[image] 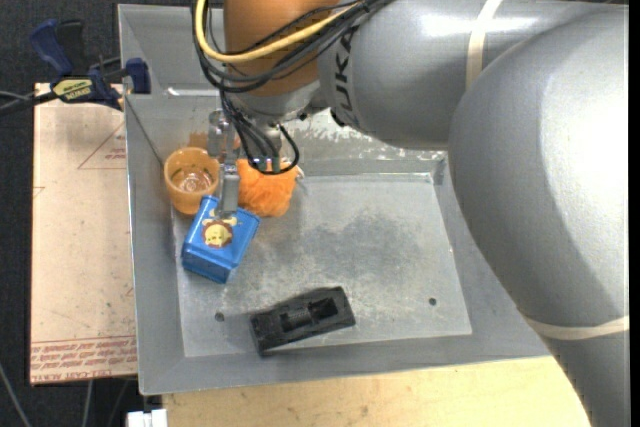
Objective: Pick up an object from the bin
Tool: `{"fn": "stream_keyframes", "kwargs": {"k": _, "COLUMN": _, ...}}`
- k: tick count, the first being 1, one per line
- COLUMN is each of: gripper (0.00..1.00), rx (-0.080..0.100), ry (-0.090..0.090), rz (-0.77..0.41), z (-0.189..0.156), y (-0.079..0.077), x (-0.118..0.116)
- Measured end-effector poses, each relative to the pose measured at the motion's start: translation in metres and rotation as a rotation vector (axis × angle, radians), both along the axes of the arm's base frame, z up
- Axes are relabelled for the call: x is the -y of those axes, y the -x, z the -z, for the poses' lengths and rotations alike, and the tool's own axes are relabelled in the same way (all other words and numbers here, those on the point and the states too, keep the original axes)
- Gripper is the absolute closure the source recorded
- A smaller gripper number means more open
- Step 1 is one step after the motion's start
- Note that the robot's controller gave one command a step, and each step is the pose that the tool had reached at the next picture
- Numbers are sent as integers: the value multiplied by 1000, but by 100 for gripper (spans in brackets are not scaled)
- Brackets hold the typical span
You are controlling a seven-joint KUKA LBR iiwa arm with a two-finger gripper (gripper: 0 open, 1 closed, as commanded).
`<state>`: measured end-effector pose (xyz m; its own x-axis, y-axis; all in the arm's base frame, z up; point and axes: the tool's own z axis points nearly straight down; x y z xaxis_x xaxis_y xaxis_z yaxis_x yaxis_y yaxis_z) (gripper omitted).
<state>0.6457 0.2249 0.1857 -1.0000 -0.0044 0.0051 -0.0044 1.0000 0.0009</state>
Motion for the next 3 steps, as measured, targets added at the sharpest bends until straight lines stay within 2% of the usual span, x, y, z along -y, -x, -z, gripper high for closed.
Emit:
{"fn": "stream_keyframes", "kwargs": {"k": 1, "gripper": 0, "rx": 6, "ry": -1, "rz": 3, "z": -5, "y": -1, "x": 1}}
{"fn": "stream_keyframes", "kwargs": {"k": 2, "gripper": 0, "rx": 12, "ry": -3, "rz": -49, "z": 29, "y": 22, "x": 13}}
{"fn": "stream_keyframes", "kwargs": {"k": 3, "gripper": 0, "rx": 11, "ry": -3, "rz": -170, "z": 66, "y": 69, "x": 21}}
